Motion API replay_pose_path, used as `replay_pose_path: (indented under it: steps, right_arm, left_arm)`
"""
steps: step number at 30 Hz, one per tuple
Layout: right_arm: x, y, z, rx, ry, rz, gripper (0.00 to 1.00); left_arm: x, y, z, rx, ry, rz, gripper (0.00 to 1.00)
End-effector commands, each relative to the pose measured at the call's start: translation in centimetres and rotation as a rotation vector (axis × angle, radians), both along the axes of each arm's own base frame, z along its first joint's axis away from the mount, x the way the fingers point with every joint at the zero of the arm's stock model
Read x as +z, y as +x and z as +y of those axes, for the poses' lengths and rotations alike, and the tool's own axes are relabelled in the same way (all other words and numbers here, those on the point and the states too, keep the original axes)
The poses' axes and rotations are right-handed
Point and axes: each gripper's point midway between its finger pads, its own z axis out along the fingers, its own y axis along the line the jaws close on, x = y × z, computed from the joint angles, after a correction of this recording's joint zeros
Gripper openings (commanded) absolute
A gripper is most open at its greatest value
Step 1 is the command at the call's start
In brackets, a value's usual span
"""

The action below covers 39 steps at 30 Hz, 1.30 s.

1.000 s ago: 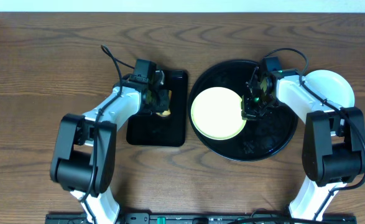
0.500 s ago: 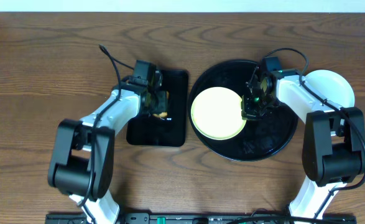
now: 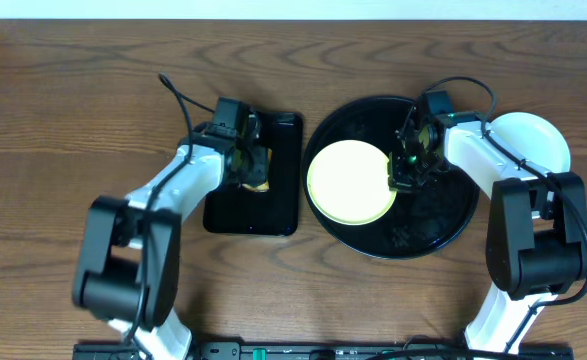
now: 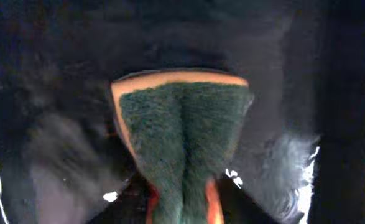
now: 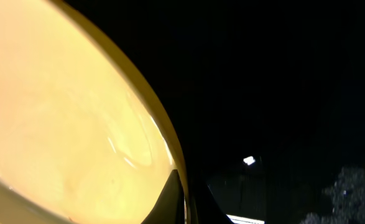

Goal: Clean dirty plates on tray and stack at the side

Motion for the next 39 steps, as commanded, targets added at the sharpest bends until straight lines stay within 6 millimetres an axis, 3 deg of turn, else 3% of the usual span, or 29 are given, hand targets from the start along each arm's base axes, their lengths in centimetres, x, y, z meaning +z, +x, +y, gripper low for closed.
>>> replay_pose_path:
  steps: [1,7,14,21,22,31,34,39]
  right_arm:
    - [-1.1,0.4,0.0,0.005,-0.040,-0.025,0.01]
    - [-0.4,2.2,0.1,0.003,-0.004,-0.098,0.01]
    - [3.7,4.5,-1.4,0.018,0.012,-0.257,0.01]
    - [10.3,5.7,-4.6,0.103,-0.184,-0.487,0.01]
    - [12.1,5.8,-5.4,0.111,-0.250,-0.539,0.01]
    - [18.3,5.6,-9.8,0.133,-0.731,-0.676,0.01]
    - [19.3,5.4,-9.7,0.137,-0.829,-0.695,0.01]
    - [21.4,5.1,-7.1,0.212,-0.990,-0.762,0.01]
  left_arm:
    - [4.7,0.7,0.0,0.000,-0.020,-0.116,0.59]
    - [6.9,-0.1,0.2,0.000,-0.025,-0.138,0.61]
    - [6.6,-0.9,0.4,0.000,-0.017,-0.105,0.62]
    - [6.6,-0.8,0.4,0.000,-0.018,-0.108,0.62]
    - [6.6,-0.8,0.4,0.000,-0.018,-0.108,0.62]
    - [6.7,-0.7,0.3,0.000,-0.018,-0.111,0.62]
    - [6.7,-0.7,0.3,0.000,-0.019,-0.112,0.62]
    - [6.7,-0.7,0.3,0.000,-0.019,-0.112,0.62]
